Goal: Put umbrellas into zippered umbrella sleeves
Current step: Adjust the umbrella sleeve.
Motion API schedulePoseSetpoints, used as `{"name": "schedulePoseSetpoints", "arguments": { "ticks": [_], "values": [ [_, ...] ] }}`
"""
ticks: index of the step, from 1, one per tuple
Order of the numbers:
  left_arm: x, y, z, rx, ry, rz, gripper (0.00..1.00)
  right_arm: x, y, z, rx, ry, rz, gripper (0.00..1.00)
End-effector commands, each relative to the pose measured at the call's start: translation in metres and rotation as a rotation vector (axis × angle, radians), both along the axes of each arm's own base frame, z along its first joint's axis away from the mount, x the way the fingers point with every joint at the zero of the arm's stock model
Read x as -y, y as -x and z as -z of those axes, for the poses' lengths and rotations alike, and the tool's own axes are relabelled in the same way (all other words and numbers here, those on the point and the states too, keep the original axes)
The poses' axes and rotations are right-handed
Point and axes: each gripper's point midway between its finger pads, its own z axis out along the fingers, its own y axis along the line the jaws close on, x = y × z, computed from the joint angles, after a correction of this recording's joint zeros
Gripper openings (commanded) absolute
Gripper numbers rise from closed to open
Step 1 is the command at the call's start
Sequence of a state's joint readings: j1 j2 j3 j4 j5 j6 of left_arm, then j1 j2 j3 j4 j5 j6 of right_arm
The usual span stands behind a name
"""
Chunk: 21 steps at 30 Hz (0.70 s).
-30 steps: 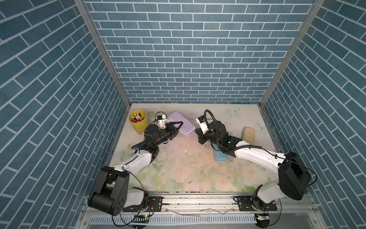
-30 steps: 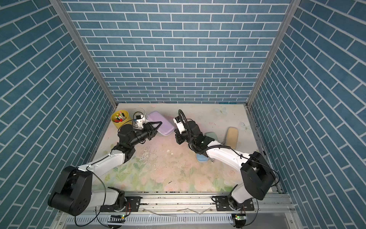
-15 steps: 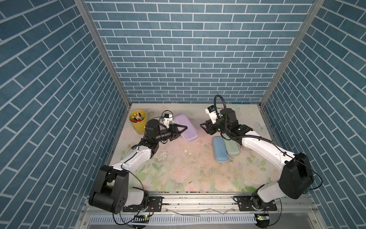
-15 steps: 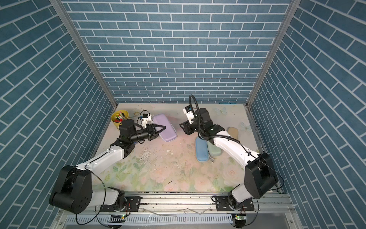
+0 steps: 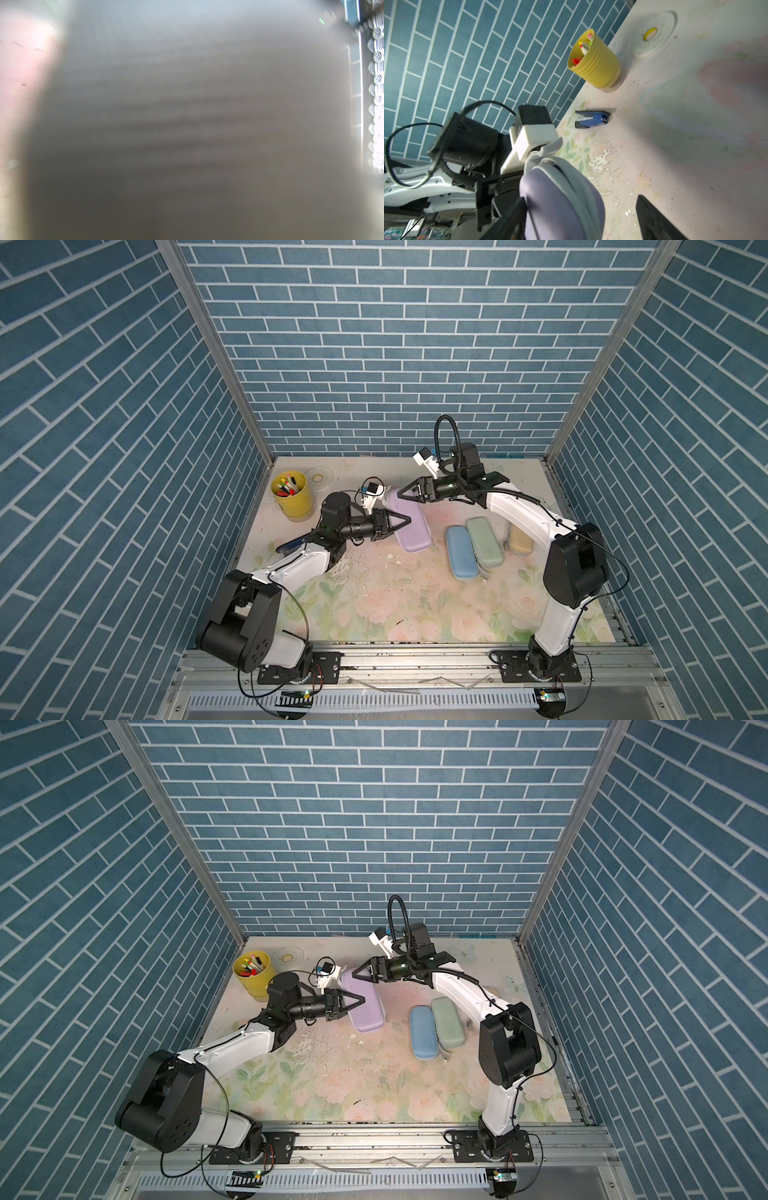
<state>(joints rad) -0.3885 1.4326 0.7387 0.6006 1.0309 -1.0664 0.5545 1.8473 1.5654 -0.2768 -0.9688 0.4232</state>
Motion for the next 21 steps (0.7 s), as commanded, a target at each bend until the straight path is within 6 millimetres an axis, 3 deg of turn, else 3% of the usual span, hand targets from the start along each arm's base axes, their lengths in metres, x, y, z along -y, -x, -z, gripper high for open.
{"name": "schedulePoseSetpoints", "arguments": {
  "ticks": [1, 6, 10, 12, 16, 21],
  "values": [
    [0.004, 0.004, -0.047, 0.185, 0.081, 0.056, 0.11, -0.004, 0.024, -0.003, -0.081, -0.034, -0.103, 0.77],
    [0.009, 0.006, -0.049, 0.191, 0.091, 0.092, 0.15, -0.011, 0.030, -0.016, -0.115, -0.107, -0.151, 0.58],
    [-0.006, -0.005, -0.052, 0.194, 0.086, -0.006, 0.49, -0.010, 0.022, -0.026, -0.108, -0.125, -0.111, 0.32],
    [-0.028, -0.018, -0.049, 0.174, 0.086, -0.133, 0.64, -0.006, 0.010, -0.031, -0.099, -0.134, -0.040, 0.23],
    [-0.071, -0.029, -0.028, 0.101, 0.096, -0.431, 0.82, 0.001, -0.023, -0.047, -0.096, -0.184, 0.187, 0.15],
    [-0.077, -0.013, 0.003, 0.045, 0.052, -0.630, 0.92, 0.023, -0.067, -0.051, -0.179, -0.301, 0.579, 0.09]
  ]
}}
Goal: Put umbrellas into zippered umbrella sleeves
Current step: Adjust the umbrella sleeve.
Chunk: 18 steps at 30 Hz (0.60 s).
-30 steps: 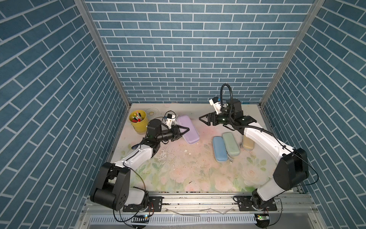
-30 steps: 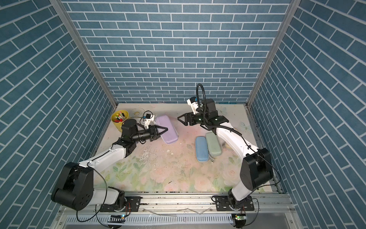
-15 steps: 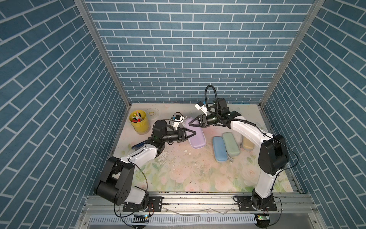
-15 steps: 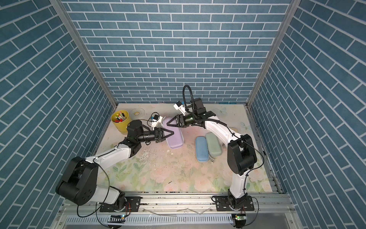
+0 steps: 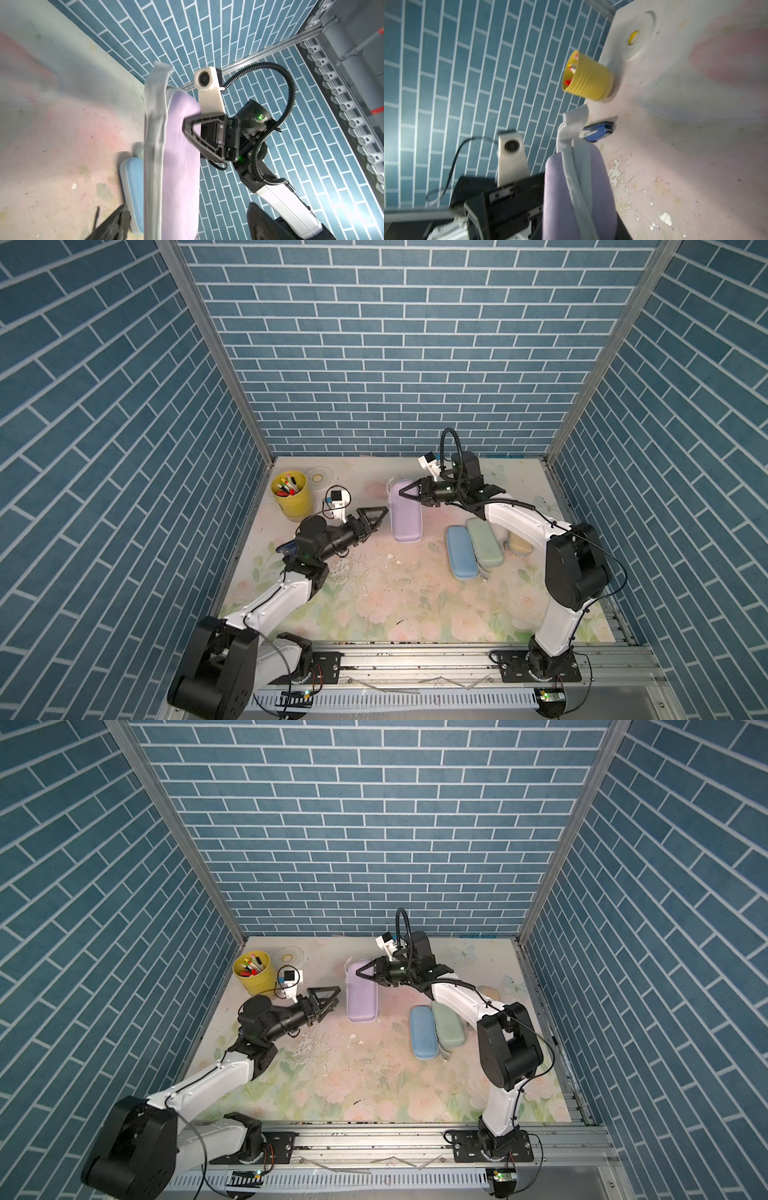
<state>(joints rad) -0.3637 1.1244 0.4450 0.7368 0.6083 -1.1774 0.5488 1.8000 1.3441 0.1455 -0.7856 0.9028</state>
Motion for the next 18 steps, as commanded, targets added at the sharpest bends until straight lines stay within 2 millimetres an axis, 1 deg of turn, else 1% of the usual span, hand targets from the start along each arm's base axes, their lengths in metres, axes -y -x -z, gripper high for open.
{"name": "schedulePoseSetpoints", "arguments": {
  "ticks": [1, 4, 6, 7, 9, 12, 14, 16, 18],
  "values": [
    [-0.010, -0.007, 0.011, -0.021, -0.010, -0.191, 0.93, 0.021, -0.035, -0.067, 0.024, -0.215, 0.347, 0.09],
    [-0.003, -0.006, 0.020, -0.051, -0.004, -0.207, 0.93, 0.024, -0.034, -0.072, 0.007, -0.259, 0.436, 0.09],
    [0.002, -0.009, 0.023, -0.063, 0.013, -0.206, 0.93, 0.021, -0.031, -0.076, -0.004, -0.277, 0.452, 0.09],
    [0.005, -0.011, 0.024, -0.066, 0.027, -0.208, 0.93, 0.018, -0.028, -0.074, -0.018, -0.280, 0.450, 0.09],
    [0.008, -0.016, 0.022, -0.067, 0.064, -0.220, 0.92, 0.012, -0.021, -0.073, -0.039, -0.290, 0.443, 0.08],
    [0.014, -0.025, 0.010, -0.045, 0.127, -0.224, 0.89, 0.004, -0.013, -0.070, -0.068, -0.308, 0.445, 0.08],
    [0.020, -0.029, 0.003, -0.032, 0.156, -0.216, 0.85, 0.001, -0.009, -0.067, -0.082, -0.318, 0.452, 0.08],
    [0.024, -0.032, 0.001, -0.031, 0.175, -0.211, 0.78, -0.003, -0.006, -0.066, -0.093, -0.327, 0.449, 0.08],
    [0.023, -0.035, 0.001, -0.034, 0.202, -0.227, 0.72, -0.005, -0.005, -0.065, -0.107, -0.331, 0.445, 0.09]
  ]
}}
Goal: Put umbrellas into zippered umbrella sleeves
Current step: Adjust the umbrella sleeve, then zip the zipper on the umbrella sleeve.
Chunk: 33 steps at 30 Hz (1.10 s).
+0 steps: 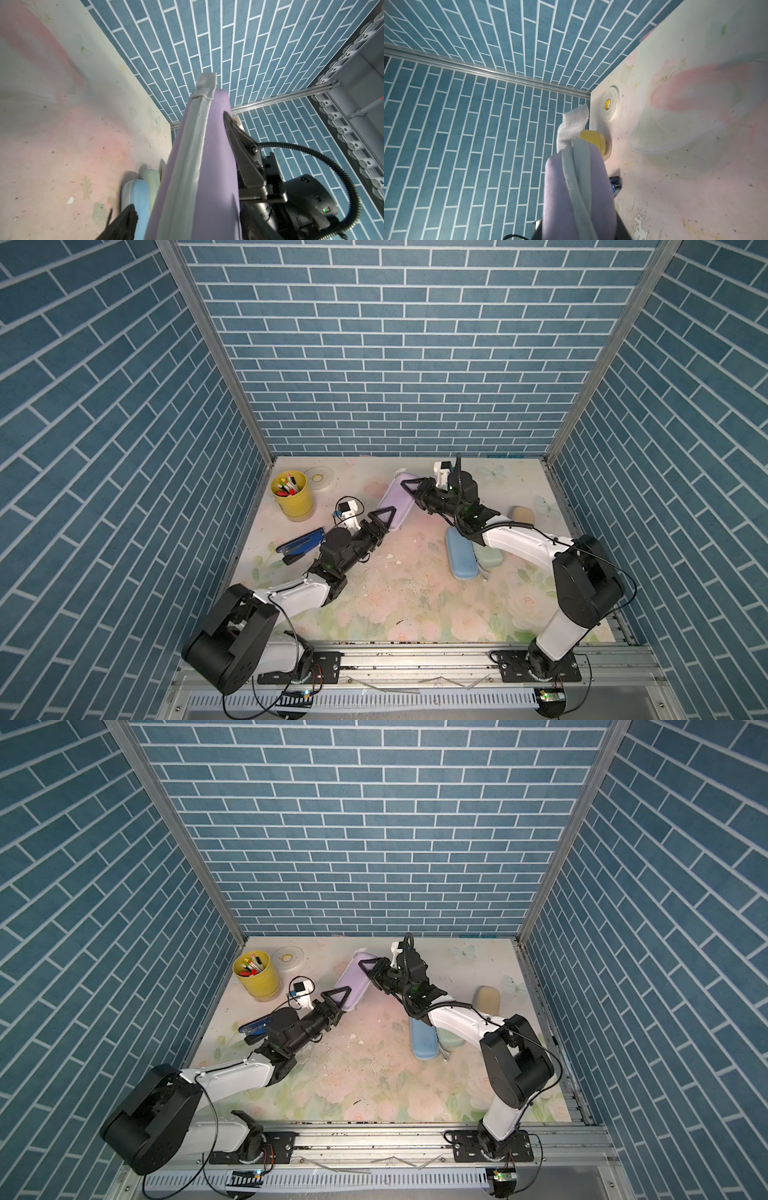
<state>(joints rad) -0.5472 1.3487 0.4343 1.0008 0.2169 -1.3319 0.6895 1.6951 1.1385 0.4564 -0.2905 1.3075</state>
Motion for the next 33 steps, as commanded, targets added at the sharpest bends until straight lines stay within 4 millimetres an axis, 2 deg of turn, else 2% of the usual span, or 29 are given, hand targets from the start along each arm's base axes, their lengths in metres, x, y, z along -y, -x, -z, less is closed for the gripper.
{"name": "schedulePoseSetpoints", "arguments": {
  "ticks": [1, 3, 5, 7, 9, 13, 16, 18, 21, 28, 33],
  "values": [
    [-0.001, -0.006, -0.023, 0.058, 0.090, -0.033, 0.66, 0.000, 0.002, -0.053, 0.038, -0.176, 0.029, 0.09],
    [-0.002, -0.009, -0.025, 0.063, 0.104, -0.042, 0.55, 0.000, 0.004, -0.050, 0.028, -0.178, 0.025, 0.16],
    [-0.003, -0.011, -0.025, 0.062, 0.107, -0.051, 0.43, 0.006, 0.006, -0.044, 0.021, -0.154, 0.020, 0.34],
    [-0.010, -0.013, -0.023, 0.054, 0.106, -0.069, 0.36, 0.015, 0.008, -0.037, 0.028, -0.111, -0.008, 0.51],
    [-0.018, -0.016, -0.022, 0.052, 0.104, -0.092, 0.33, 0.029, 0.014, -0.020, 0.027, -0.025, -0.025, 0.57],
    [-0.021, -0.018, -0.025, 0.059, 0.072, -0.101, 0.31, 0.059, 0.034, 0.020, 0.081, 0.238, -0.016, 0.58],
    [-0.023, -0.018, -0.028, 0.064, 0.057, -0.111, 0.31, 0.063, 0.055, 0.038, 0.215, 0.454, -0.019, 0.54],
    [-0.024, -0.019, -0.030, 0.067, 0.048, -0.118, 0.31, 0.057, 0.070, 0.042, 0.363, 0.615, -0.027, 0.54],
    [-0.024, -0.018, -0.033, 0.065, 0.034, -0.123, 0.33, 0.037, 0.088, 0.045, 0.525, 0.763, -0.075, 0.54],
    [-0.022, -0.017, -0.035, 0.059, 0.019, -0.125, 0.34, -0.013, 0.111, 0.042, 0.691, 0.826, -0.197, 0.53],
    [-0.017, -0.017, -0.039, 0.066, 0.027, -0.110, 0.34, -0.023, 0.109, 0.051, 0.683, 0.841, -0.216, 0.45]
  ]
}}
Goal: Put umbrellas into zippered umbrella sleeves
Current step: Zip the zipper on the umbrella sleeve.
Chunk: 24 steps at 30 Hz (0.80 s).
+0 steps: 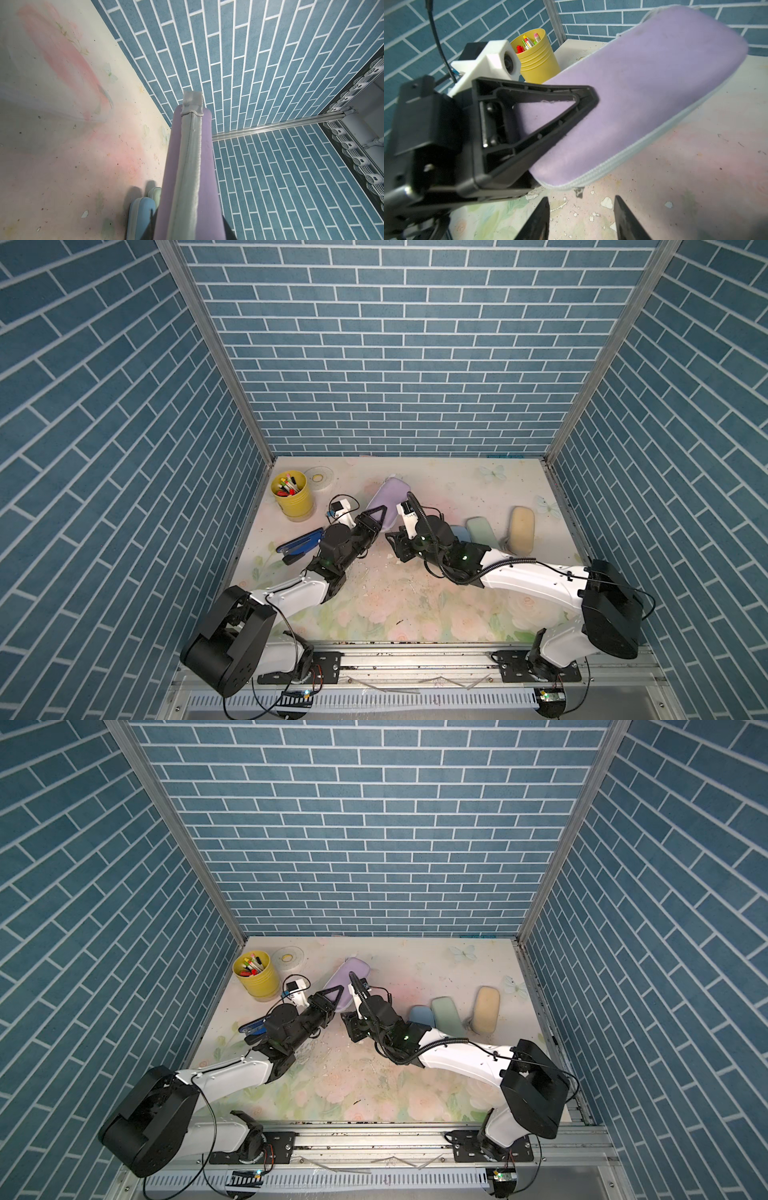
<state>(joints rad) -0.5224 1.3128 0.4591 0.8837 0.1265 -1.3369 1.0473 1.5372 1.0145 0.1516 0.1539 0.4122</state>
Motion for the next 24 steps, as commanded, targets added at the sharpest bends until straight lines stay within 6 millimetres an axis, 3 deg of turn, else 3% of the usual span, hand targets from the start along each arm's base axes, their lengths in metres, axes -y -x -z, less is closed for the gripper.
{"name": "schedulePoseSetpoints", "arguments": {
  "ticks": [1, 7, 17, 20, 24],
  "values": [
    [0.005, -0.002, -0.042, 0.117, 0.047, 0.009, 0.34, -0.003, -0.009, 0.000, 0.059, 0.056, 0.005, 0.43],
    [0.009, 0.000, -0.044, 0.117, 0.049, 0.023, 0.34, -0.011, -0.015, -0.004, 0.081, 0.054, -0.006, 0.26],
    [0.011, 0.001, -0.041, 0.104, 0.041, 0.037, 0.33, -0.004, -0.017, -0.020, 0.152, 0.031, -0.027, 0.00],
    [0.012, 0.000, -0.040, 0.085, 0.011, 0.076, 0.32, 0.007, -0.018, -0.017, 0.168, 0.055, -0.045, 0.00],
    [0.016, 0.005, -0.043, 0.074, -0.032, 0.159, 0.30, 0.032, -0.038, -0.009, 0.159, 0.104, -0.012, 0.00]
  ]
}}
